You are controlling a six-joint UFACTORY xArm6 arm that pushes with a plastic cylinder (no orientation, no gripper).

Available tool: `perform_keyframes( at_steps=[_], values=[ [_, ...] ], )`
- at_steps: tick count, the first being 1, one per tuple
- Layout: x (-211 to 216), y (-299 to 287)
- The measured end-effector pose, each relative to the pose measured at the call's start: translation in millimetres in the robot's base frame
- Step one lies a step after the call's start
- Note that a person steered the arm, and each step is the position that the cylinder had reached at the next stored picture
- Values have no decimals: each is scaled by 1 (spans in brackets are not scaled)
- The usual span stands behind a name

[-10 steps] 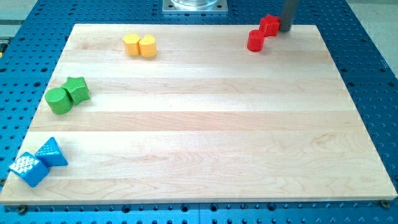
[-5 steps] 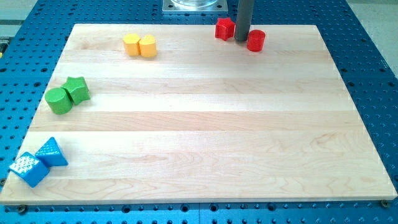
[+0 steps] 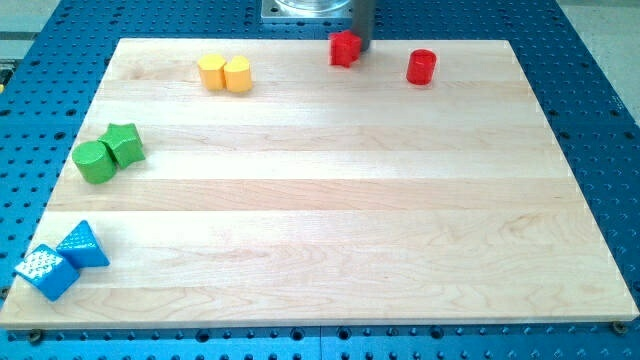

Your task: Place the red star into the yellow blocks

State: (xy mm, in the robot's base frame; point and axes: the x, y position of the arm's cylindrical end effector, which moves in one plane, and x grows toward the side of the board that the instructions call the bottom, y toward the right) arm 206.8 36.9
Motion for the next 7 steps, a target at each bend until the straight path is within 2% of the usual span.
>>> perform_keyframes(
  at_steps=[1, 2, 4, 7],
  values=[
    [27, -52],
    [29, -24],
    [66, -43],
    [52, -81]
  ],
)
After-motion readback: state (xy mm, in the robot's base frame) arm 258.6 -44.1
